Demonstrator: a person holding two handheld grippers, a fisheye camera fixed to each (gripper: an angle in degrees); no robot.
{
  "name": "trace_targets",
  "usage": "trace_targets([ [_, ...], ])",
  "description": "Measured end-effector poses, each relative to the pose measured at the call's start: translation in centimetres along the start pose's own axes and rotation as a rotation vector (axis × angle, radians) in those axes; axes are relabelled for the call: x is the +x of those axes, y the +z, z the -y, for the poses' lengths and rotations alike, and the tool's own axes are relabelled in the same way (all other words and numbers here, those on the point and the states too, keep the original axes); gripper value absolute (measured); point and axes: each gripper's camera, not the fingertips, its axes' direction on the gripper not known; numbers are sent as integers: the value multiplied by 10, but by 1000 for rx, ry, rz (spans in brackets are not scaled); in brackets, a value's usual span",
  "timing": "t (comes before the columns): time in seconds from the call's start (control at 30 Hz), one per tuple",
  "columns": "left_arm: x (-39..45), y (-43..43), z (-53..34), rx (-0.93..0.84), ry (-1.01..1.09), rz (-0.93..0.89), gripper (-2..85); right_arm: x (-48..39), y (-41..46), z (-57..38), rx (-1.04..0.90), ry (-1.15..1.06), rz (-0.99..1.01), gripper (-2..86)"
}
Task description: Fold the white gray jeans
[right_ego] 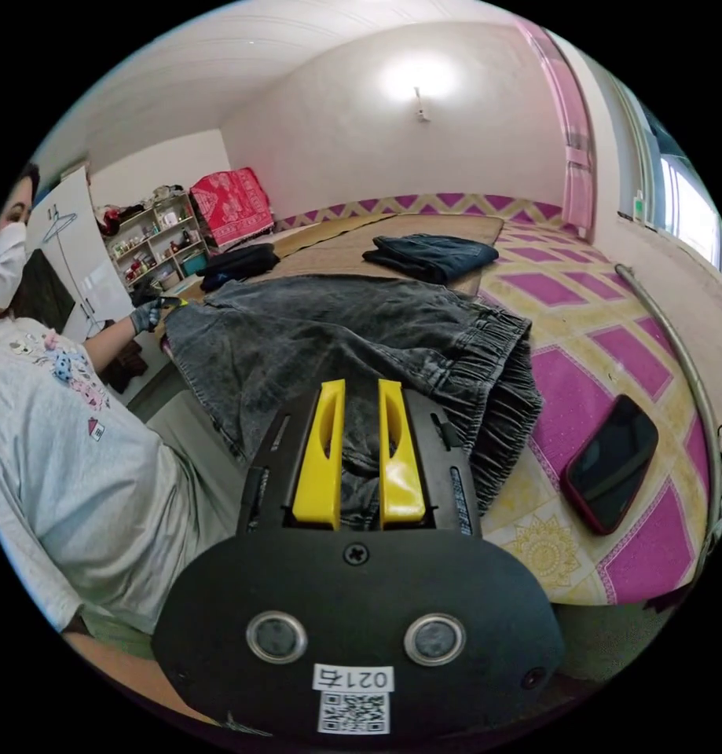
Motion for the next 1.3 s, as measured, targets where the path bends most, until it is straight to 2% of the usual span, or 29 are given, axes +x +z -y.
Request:
trace_targets([
  [0.1, -13, 23, -8, -100, -48, 6, -7, 17, 12, -11, -26, 70, -15, 62],
  [0.2, -19, 19, -14, -61, -71, -53, -6, 28, 10, -11, -42, 125, -41, 33],
  [0.27, -17, 16, -17, -56, -61, -47, -6, 28, 1, -11, -68, 139, -160, 14],
  [0.33, -12, 7, -24, -7, -33, -39, -6, 40, -1, -18, -122, 226, -298, 5],
  [0.37, -11, 3, -26, 12, -32, -38, -6, 50, 13, -26, -285, 269, -431, 1],
  [0.4, -9, -5, -31, 55, -29, -24, -6, 46, 10, -29, -231, 207, -443, 0],
  [0.47, -2, -19, -39, 114, -29, 19, -6, 48, 7, -34, -276, 238, -511, -3],
  [0.53, 7, -46, -53, 229, -77, 174, -7, 50, -5, -35, -289, 306, -548, -1],
  [0.63, 12, -72, -73, 318, -116, 151, -2, 48, -44, -55, -102, 434, -467, 10],
  [0.77, 9, -76, -103, 255, -224, -63, 46, 68, -73, -117, 98, 752, -150, 82],
  [0.93, 1, -55, -150, 204, -443, -211, 90, 91, -55, -173, 212, 982, 126, 100],
  [1.07, -10, -36, -161, 186, -532, -280, 98, 104, -35, -185, 287, 1033, 290, 91],
  [1.2, -13, -25, -159, 168, -522, -285, 98, 107, -25, -180, 233, 1024, 254, 89],
  [1.3, -15, -18, -155, 167, -526, -317, 97, 111, -11, -180, 213, 1027, 312, 87],
])
